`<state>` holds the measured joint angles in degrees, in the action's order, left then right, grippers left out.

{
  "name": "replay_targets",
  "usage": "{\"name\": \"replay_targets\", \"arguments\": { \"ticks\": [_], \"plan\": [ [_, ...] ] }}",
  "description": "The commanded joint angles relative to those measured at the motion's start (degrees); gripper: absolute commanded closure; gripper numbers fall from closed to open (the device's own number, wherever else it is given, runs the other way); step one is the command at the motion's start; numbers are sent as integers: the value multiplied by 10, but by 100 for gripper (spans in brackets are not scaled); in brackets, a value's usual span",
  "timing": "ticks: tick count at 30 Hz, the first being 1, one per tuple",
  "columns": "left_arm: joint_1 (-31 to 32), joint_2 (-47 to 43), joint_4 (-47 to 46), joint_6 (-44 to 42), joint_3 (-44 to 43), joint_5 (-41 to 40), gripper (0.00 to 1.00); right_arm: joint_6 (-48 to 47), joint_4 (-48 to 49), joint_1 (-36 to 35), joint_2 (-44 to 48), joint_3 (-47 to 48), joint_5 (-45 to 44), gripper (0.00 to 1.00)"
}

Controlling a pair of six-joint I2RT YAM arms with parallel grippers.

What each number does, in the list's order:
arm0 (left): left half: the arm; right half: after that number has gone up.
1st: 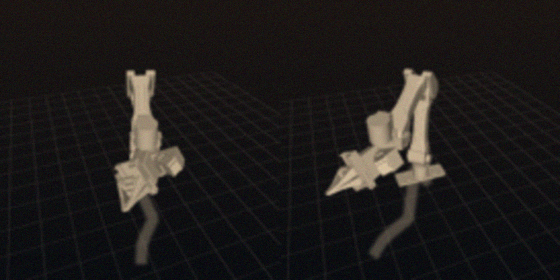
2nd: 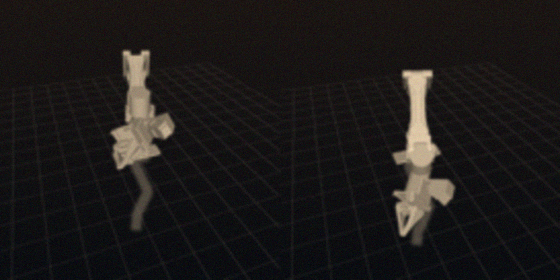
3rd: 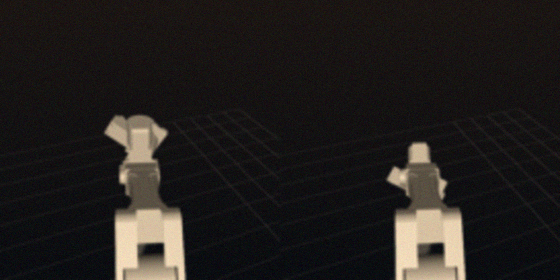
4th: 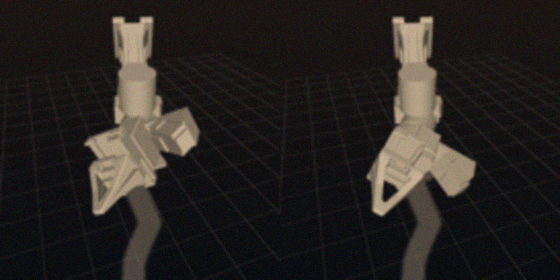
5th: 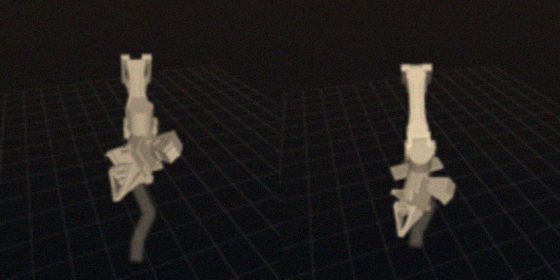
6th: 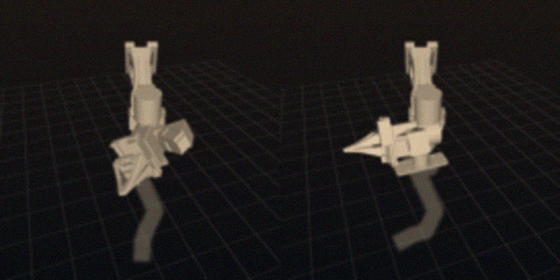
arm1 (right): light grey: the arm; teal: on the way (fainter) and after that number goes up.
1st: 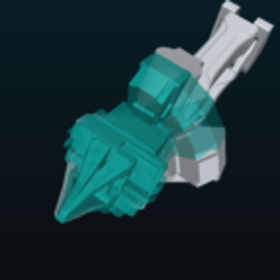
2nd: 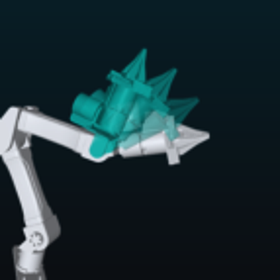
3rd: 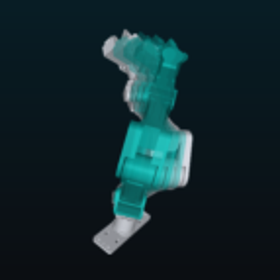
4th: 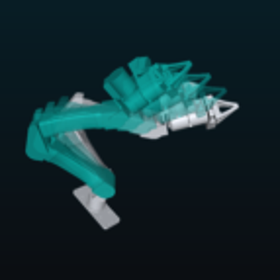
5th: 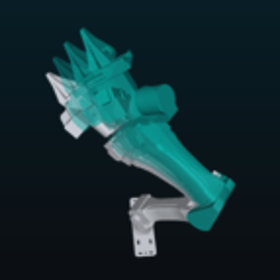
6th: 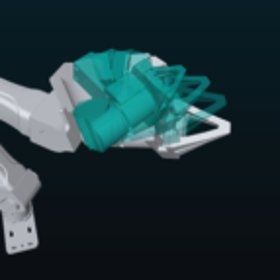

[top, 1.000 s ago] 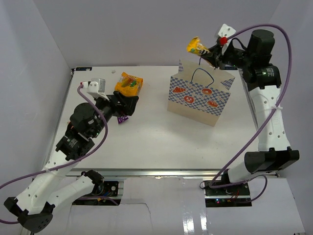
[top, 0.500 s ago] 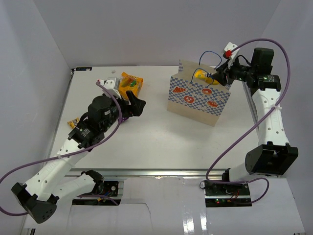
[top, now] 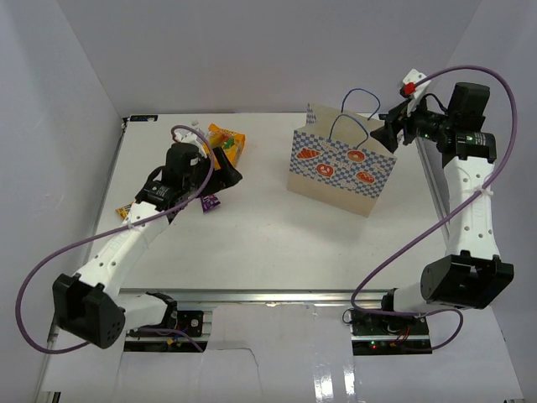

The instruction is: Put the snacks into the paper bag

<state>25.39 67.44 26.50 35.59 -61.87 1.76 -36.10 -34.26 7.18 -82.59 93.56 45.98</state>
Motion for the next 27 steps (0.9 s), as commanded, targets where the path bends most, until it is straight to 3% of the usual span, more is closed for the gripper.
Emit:
{"name": "replay_targets", "arguments": {
  "ticks": [1,4,8,13,19,27],
  "plan": [
    [-61,49,33,24,-31,81,7,5,-9,13,46,29,24,18],
    [-90,110,48,19,-64,52,7,-19,-42,14,73,0,26,18],
    [-109,195,57,3,-109,-52,7,-35,-47,18,142,-91,21,17],
    [-118,304,57,-37,-194,-68,7,-46,-61,21,198,-172,16,17],
    [-126,379,62,-22,-286,-62,7,-39,-69,23,224,-215,22,17],
    [-155,430,62,194,-306,-46,7,-34,-73,24,232,-234,29,17]
  ]
}}
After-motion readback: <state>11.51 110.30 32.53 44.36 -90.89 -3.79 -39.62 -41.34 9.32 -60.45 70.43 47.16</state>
